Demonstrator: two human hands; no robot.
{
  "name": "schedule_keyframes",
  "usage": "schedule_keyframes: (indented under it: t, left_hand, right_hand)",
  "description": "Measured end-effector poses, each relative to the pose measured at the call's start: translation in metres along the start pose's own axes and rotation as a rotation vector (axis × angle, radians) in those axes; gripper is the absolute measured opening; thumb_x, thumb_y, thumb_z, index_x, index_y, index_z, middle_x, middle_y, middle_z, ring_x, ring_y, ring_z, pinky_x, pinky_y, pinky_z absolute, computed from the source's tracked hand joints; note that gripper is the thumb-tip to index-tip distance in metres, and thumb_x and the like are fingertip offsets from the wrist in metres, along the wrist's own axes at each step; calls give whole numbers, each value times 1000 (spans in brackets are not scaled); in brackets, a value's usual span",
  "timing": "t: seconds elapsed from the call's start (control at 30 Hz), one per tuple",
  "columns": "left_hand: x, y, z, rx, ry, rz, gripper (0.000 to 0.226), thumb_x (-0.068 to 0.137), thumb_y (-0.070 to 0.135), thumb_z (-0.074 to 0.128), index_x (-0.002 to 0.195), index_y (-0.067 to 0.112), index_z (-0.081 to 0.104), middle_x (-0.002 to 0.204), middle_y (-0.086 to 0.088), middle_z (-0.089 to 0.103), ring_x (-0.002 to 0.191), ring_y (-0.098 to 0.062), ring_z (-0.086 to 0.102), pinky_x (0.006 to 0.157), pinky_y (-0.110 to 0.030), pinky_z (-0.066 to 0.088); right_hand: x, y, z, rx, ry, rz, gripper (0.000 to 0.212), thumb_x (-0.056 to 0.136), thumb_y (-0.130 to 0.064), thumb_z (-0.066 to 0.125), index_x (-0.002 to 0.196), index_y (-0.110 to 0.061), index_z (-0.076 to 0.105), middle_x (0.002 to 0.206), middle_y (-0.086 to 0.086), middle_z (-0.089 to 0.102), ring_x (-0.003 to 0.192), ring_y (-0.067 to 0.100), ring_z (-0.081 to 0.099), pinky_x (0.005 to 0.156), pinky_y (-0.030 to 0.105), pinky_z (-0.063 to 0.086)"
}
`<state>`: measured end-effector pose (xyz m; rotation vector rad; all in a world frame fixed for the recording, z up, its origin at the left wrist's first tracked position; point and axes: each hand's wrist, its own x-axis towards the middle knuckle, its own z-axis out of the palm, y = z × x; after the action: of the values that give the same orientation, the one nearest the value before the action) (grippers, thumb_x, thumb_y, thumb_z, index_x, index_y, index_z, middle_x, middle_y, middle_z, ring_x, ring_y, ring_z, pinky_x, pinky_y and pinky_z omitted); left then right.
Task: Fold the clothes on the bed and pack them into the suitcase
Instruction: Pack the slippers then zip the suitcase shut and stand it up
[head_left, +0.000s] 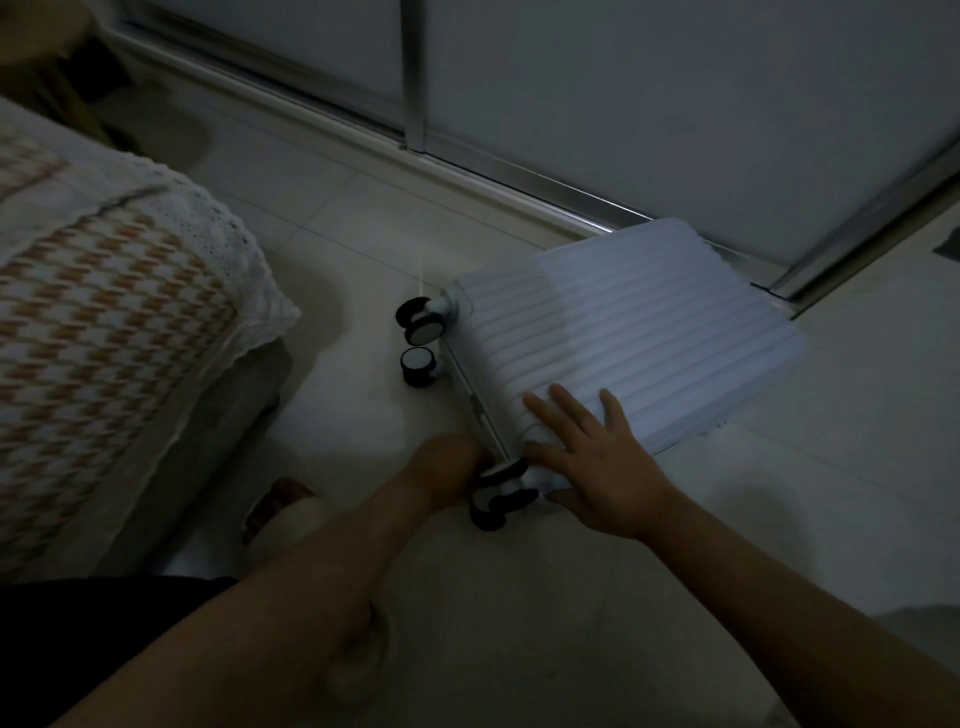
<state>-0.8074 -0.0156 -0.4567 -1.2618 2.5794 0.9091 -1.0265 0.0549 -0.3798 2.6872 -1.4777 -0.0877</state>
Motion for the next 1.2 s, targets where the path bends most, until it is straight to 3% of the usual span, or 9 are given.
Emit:
schedule_keyframes:
  t: [0.13,0.23,0.4,0.5,0.6,0.77,0.93,1.07,1.2]
  left_hand:
    - [-26,43,52,-581,-28,-50,43,88,20,67,126,3,58,119,-8,62,109,-26,59,89,-27,45]
    - [-27,58,84,-920,14,-268,29,85,19,70,112,11,63,105,-11,69,96,-32,66,83,-51,55]
    - [-26,93,77,-1211,35,-429,10,91,15,65,85,7,66,81,-8,70,69,-18,66,62,-32,56]
    - [-28,90,79,-1216,-26,-480,15,90,26,66,87,11,68,90,-5,73,78,-20,66,69,-32,51]
    - [-31,90,80,-1246,-11,-518,26,89,26,69,109,11,65,106,-8,70,90,-24,66,77,-37,55]
    - [-34,96,68,-1215,-192,-570,34,94,30,61,123,12,58,107,-5,68,88,-19,66,80,-36,56]
    - [-31,47,4,-479,-479,-457,30,96,16,55,124,6,57,113,-9,62,95,-24,64,70,-29,53]
    - [-19,31,-72,81,-29,-333,24,97,17,45,95,1,63,102,-15,63,94,-29,60,75,-34,46]
    - [-11,78,-99,-75,541,-48,13,89,14,53,79,6,54,77,-6,52,73,-23,49,61,-31,39]
  right_hand:
    - [-8,-1,9,52,67,76,71,78,-51,70,137,-23,43,162,6,13,149,25,11,108,64,21]
    - [-22,-7,18,170,240,280,84,77,-59,71,140,-12,42,157,18,22,146,32,20,112,53,23]
    - [-72,-26,42,209,458,367,24,78,-26,66,81,-3,62,81,14,56,76,30,54,68,39,44]
    - [-78,-39,42,275,-52,490,36,82,-43,53,67,-13,62,66,8,60,64,29,61,56,31,47]
    - [-63,-55,46,740,-535,687,52,87,-52,60,127,-18,59,120,2,63,112,22,58,90,28,46]
    - [-48,-61,63,641,-467,660,29,100,-28,47,120,-13,62,124,9,62,112,27,58,90,31,43]
    - [-45,-54,59,461,-449,574,34,102,-29,38,118,-11,62,121,13,63,108,32,58,85,34,45]
    - [-43,-55,55,374,-414,549,38,102,-32,34,112,-10,64,117,10,65,106,30,59,83,32,43]
    - [-48,-55,50,300,-399,489,40,103,-31,32,115,-13,65,116,10,65,105,31,61,83,33,45]
